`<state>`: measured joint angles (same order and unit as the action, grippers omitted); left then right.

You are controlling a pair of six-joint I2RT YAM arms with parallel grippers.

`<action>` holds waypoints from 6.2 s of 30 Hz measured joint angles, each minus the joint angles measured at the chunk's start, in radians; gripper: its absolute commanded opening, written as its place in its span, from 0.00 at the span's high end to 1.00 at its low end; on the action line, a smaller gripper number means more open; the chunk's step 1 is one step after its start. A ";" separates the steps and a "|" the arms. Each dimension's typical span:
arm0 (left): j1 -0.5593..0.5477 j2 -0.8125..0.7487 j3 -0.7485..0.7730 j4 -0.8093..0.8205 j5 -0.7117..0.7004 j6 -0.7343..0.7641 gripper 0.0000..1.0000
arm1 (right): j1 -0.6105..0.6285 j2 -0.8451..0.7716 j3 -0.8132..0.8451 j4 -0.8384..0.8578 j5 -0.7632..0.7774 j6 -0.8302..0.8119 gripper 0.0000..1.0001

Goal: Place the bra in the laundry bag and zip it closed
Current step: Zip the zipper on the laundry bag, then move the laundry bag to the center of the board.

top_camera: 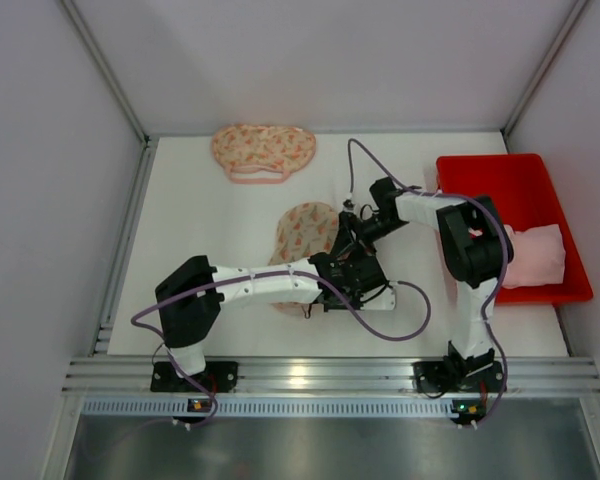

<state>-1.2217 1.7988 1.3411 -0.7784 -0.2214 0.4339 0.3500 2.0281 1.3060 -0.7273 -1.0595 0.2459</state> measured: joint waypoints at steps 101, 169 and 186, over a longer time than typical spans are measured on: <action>0.063 -0.108 -0.114 0.180 0.088 -0.042 1.00 | 0.053 0.155 0.261 -0.180 -0.037 -0.089 1.00; -0.040 -0.234 -0.251 0.222 0.124 0.009 0.52 | 0.066 0.261 0.425 -0.467 0.066 -0.309 1.00; 0.483 -0.428 -0.076 0.045 0.512 -0.204 0.36 | -0.055 0.253 0.430 -0.369 0.341 -0.367 1.00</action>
<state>-0.7391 1.3705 1.2652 -0.7338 0.2901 0.2302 0.2955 2.2807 1.7363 -1.0958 -0.7185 -0.1211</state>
